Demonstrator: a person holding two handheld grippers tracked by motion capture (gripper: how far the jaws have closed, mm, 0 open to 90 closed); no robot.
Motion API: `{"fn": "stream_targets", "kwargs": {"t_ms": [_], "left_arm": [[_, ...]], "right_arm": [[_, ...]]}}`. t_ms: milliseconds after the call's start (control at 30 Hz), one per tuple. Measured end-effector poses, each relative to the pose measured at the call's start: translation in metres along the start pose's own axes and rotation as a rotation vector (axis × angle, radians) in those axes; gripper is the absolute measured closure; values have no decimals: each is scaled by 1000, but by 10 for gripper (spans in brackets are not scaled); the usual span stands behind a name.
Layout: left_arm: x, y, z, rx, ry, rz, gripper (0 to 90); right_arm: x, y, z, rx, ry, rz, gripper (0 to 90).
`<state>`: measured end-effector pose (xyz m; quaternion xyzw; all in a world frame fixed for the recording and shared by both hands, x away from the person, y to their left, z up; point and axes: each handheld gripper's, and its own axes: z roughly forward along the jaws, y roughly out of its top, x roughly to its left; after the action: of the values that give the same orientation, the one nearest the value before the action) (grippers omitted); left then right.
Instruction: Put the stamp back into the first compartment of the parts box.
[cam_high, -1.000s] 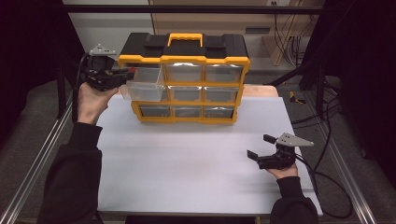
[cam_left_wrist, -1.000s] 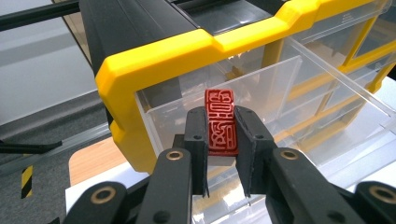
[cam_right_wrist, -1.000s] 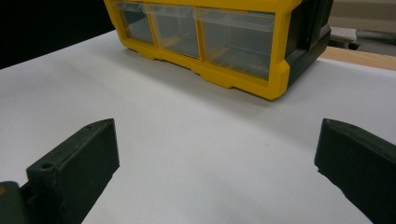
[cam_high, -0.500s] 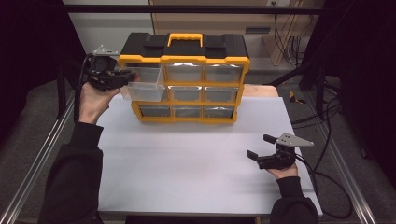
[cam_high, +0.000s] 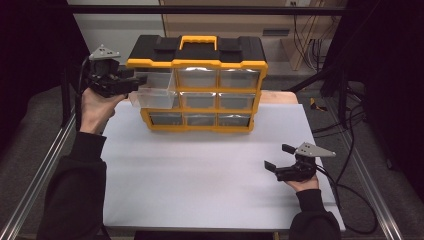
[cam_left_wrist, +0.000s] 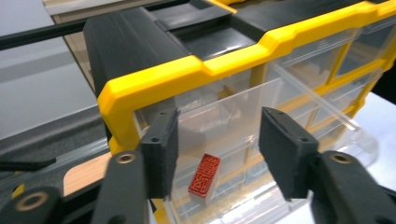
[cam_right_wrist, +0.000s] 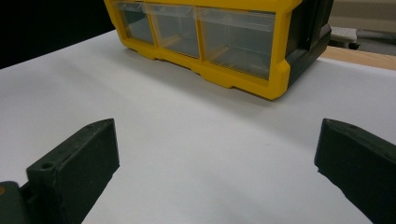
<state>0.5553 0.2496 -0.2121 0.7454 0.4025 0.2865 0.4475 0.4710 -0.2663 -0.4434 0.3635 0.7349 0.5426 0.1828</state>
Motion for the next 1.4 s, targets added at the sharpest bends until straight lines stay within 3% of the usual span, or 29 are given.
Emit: {"fn": "stream_targets", "kwargs": {"t_ms": [200,300,467,667,867,1400], "left_arm": [[-2,1,-9,-48,-6,-13,312],[-3,1,-13,-81,-3,3,251],[-7,-1,-19,-97,-31,-7,146],[-10,-3,-24,-113,-34,29,64],[-16,-8,-28,-115,-64,41,24],[-18,-27,-42,-168,-82,52,15]], "right_arm": [[0,0,0,-3,0,2,3],[0,0,0,-2,0,0,3],[0,0,-1,-4,-1,4,3],[0,0,-1,-5,-1,4,3],[0,0,-1,-6,-1,3,3],[0,0,-1,-4,-3,5,3]]}}
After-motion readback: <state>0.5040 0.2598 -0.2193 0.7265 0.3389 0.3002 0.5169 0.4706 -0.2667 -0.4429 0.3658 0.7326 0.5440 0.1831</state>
